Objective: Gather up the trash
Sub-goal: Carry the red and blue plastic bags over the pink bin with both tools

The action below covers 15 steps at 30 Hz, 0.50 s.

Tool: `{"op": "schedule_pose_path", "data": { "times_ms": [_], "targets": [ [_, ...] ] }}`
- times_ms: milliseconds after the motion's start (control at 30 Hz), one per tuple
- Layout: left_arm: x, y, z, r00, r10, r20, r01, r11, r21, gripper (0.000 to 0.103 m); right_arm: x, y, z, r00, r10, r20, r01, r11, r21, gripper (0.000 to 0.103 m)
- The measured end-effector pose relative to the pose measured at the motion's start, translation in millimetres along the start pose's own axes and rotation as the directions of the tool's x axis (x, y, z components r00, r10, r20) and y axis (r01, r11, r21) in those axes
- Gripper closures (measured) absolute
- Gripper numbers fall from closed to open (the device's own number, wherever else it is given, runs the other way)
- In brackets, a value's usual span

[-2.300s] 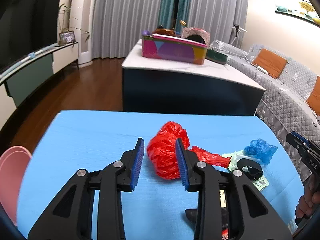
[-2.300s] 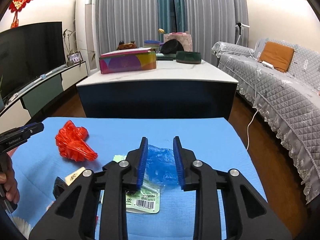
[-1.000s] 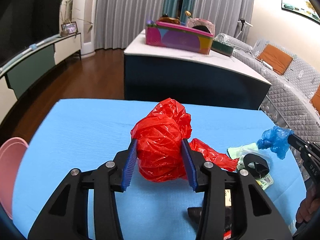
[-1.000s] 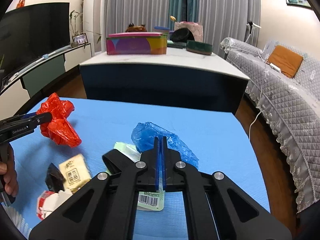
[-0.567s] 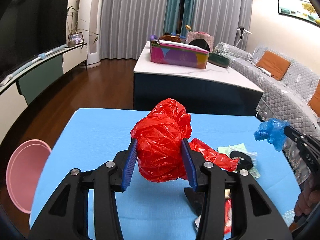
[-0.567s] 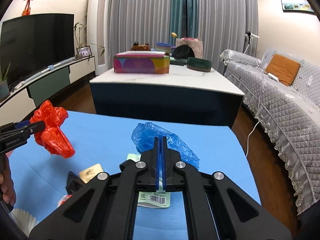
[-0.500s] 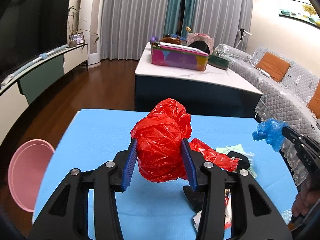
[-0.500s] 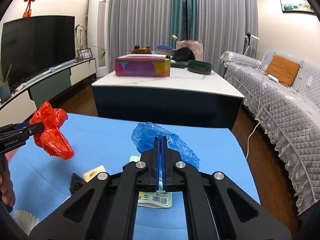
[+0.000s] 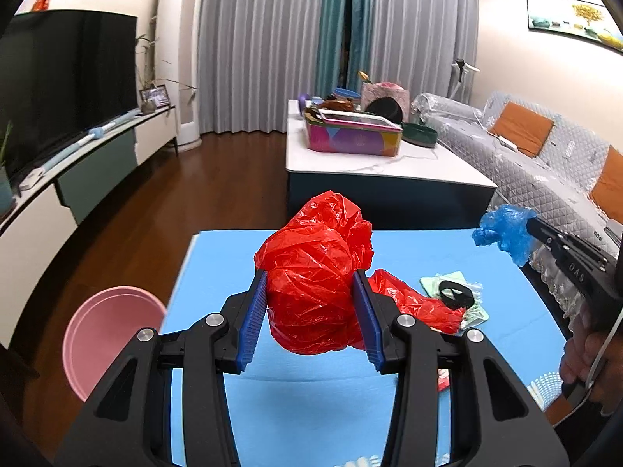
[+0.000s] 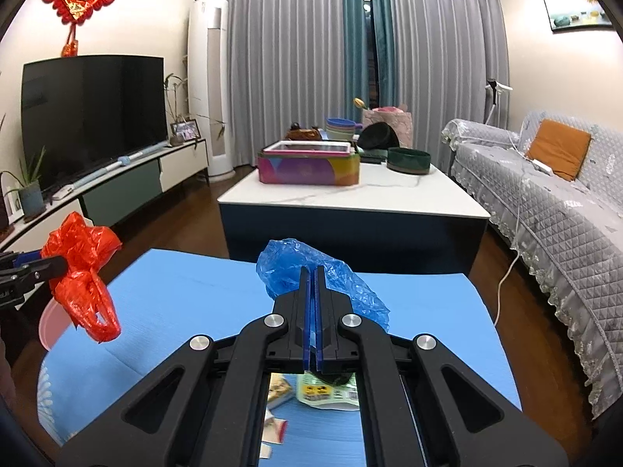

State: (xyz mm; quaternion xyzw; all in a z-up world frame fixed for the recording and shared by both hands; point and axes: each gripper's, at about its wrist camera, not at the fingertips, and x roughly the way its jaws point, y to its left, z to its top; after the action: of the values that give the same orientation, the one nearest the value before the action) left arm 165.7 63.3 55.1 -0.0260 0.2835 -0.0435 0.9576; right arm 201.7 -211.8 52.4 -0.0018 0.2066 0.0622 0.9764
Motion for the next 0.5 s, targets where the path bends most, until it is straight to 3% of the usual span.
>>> {"op": "schedule_pose_path", "data": {
  "times_ms": [233, 500],
  "targets": [
    [-1.3, 31.8, -17.6, 0.999, 0.041, 0.012, -0.04, 0.997, -0.07, 0.06, -4.9, 21.9, 2.6, 1.0, 0.017, 0.012, -0.017, 1.0, -0.001, 0.101],
    [-11.8, 59.6, -27.2, 0.996, 0.087, 0.028, -0.085, 0.994, -0.063, 0.06, 0.8, 61.2, 5.8, 0.998, 0.053, 0.023, -0.053, 0.998, -0.018, 0.101]
  ]
}}
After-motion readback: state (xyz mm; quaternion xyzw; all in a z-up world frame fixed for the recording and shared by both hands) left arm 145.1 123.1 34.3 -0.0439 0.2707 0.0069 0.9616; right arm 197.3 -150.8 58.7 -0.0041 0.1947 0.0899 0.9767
